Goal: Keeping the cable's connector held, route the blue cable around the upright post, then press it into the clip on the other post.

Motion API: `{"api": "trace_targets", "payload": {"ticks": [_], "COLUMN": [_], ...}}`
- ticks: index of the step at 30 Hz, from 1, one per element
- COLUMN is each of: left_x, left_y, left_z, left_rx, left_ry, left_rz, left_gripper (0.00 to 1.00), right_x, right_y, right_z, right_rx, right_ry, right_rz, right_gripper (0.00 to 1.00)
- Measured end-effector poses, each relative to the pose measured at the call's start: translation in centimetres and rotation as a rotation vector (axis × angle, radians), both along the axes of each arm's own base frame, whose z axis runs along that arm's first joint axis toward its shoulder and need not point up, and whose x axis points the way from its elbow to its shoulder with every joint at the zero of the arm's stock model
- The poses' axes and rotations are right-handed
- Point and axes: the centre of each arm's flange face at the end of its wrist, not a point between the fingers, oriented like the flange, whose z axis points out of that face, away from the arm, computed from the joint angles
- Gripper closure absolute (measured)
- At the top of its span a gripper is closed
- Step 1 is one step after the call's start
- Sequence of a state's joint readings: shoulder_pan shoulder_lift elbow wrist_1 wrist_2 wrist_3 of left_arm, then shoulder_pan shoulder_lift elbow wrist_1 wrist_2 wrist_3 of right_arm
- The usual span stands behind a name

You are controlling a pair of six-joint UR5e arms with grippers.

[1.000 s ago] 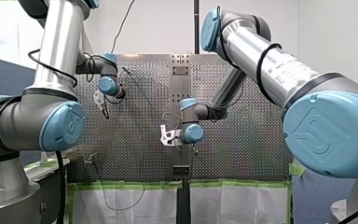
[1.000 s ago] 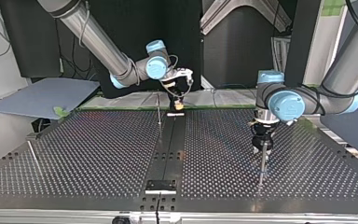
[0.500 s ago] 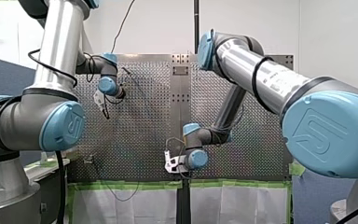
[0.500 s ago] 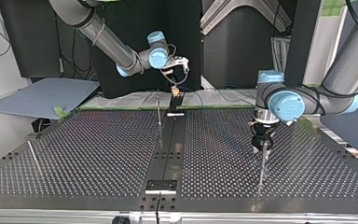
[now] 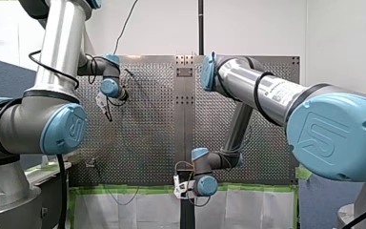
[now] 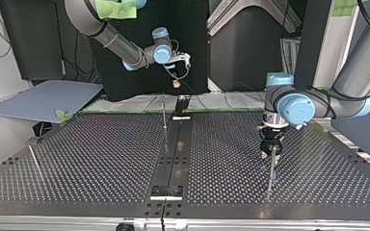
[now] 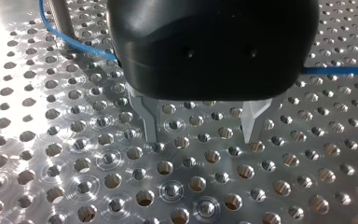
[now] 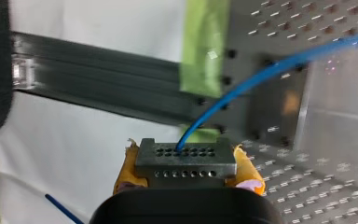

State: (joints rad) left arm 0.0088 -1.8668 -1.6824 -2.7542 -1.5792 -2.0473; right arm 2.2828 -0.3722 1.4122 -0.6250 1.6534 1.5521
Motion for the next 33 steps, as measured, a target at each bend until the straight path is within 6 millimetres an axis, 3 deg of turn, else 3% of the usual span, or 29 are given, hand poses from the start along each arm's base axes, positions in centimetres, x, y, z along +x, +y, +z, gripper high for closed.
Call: {"api": "trace_targets", "payload": {"ticks": [8, 14, 24, 33], "left_x": [0.0, 0.1, 0.1, 0.1], "left_y": [0.1, 0.2, 0.3, 0.5], "left_z": [0.0, 0.0, 0.0, 0.0], "left_rx": [-0.001, -0.003, -0.006, -0.011], "left_ry": [-0.001, -0.001, -0.001, -0.001], "left_rz": [0.002, 0.004, 0.005, 0.009], "left_gripper": [0.14, 0.14, 0.14, 0.14], "right_x": [-2.9, -4.6, -7.0, -8.7], "right_y": [0.3, 0.3, 1.1, 0.2], "right_z": [-4.4, -5.7, -6.4, -3.3], "right_rx": [0.030, 0.032, 0.036, -0.029], "right_ry": [0.012, -0.004, 0.010, -0.021], "right_rz": [-0.065, -0.101, -0.132, -0.186], "right_gripper": [1.00, 1.00, 1.00, 1.00]}}
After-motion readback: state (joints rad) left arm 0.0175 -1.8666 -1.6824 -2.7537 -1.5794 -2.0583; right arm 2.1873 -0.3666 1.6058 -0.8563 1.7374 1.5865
